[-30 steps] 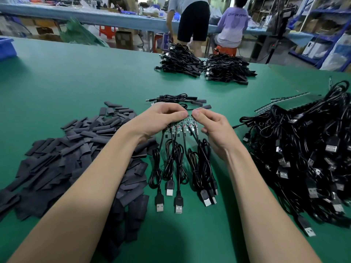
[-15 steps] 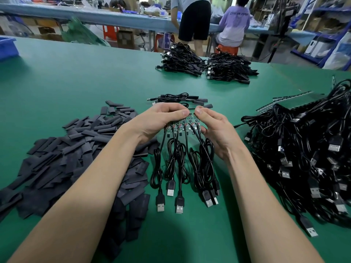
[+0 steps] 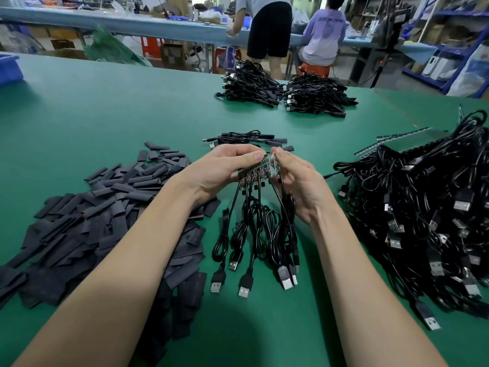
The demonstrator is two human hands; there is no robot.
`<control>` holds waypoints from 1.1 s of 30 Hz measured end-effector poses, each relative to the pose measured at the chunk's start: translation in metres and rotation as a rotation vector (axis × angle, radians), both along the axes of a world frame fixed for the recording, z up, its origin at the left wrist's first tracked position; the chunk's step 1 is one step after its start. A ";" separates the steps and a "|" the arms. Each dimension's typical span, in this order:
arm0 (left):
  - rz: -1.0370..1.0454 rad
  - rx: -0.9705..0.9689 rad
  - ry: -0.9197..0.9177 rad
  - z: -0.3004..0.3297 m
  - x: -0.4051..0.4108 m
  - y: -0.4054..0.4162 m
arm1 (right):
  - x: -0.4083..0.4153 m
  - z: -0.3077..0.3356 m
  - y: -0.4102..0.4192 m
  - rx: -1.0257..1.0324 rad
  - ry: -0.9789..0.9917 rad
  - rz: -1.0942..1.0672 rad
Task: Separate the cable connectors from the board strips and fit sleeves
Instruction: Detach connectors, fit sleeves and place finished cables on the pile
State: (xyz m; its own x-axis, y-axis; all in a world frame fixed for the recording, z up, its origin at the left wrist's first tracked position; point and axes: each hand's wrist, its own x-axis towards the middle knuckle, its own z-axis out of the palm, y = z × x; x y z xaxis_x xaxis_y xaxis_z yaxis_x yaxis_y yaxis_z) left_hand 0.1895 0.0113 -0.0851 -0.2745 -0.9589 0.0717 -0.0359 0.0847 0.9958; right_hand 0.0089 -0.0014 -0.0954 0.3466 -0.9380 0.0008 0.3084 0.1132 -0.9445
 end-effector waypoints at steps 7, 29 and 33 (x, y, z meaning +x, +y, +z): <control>0.144 -0.031 -0.250 -0.006 0.003 -0.002 | -0.012 0.003 -0.009 -0.139 0.314 -0.232; 0.160 0.001 0.186 -0.007 -0.059 0.005 | -0.004 0.037 -0.010 -0.481 0.564 -0.529; 0.172 0.070 0.265 -0.015 -0.059 0.005 | -0.002 0.034 -0.011 -0.448 0.621 -0.542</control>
